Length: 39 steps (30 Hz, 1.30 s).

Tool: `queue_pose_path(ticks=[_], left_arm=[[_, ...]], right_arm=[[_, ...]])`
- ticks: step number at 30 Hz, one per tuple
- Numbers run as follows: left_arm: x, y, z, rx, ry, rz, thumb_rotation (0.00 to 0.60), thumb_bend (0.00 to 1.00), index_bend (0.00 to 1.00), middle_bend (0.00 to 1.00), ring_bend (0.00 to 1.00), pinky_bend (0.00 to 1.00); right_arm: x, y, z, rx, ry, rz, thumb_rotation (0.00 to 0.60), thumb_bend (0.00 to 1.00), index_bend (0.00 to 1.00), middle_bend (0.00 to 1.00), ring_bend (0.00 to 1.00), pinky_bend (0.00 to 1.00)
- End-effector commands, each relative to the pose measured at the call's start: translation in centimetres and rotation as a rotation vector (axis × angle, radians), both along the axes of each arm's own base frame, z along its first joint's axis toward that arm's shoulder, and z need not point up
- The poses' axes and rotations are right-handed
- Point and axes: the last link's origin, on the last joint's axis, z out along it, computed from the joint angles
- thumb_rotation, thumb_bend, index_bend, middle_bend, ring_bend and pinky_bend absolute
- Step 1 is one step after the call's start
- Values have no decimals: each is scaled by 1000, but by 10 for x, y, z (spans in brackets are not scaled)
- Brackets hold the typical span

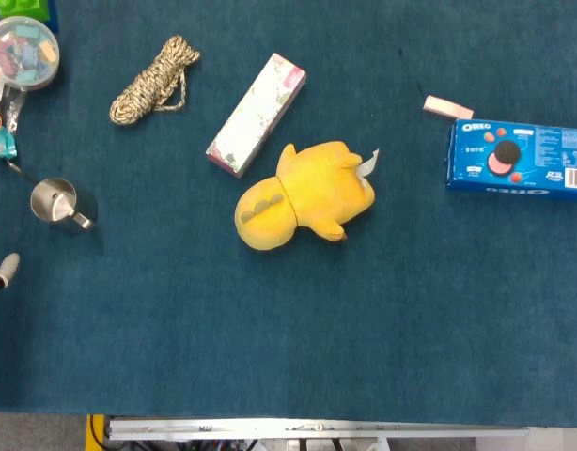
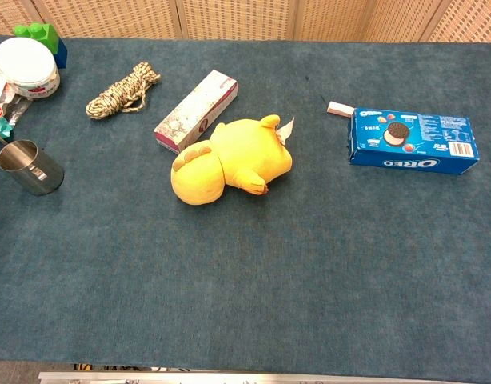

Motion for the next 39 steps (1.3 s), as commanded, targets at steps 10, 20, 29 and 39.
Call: queue_pose_path(ticks=[10,20,29,39], left_arm=[[1,-3,1,3,-2,-3,600,214,59,98,102,80],[3,-5,0,1,-3,-7,600,214,59,98,102,80],[4,-6,-2,-5,-3,-10,600,214,59,98,102,80],[4,-12,0,0,-6,-7,600,214,59,98,102,80]], right_arm=[[2,-1,-1,13,1,16,589,0,0,4,0,0],[5,-3,-4,45,2,34,589,0,0,4,0,0],[39,-22,-32,199,-57,157,590,0,0,4,0,0],[94,-60,-79,344,-85,320,589,0,0,4,0,0]])
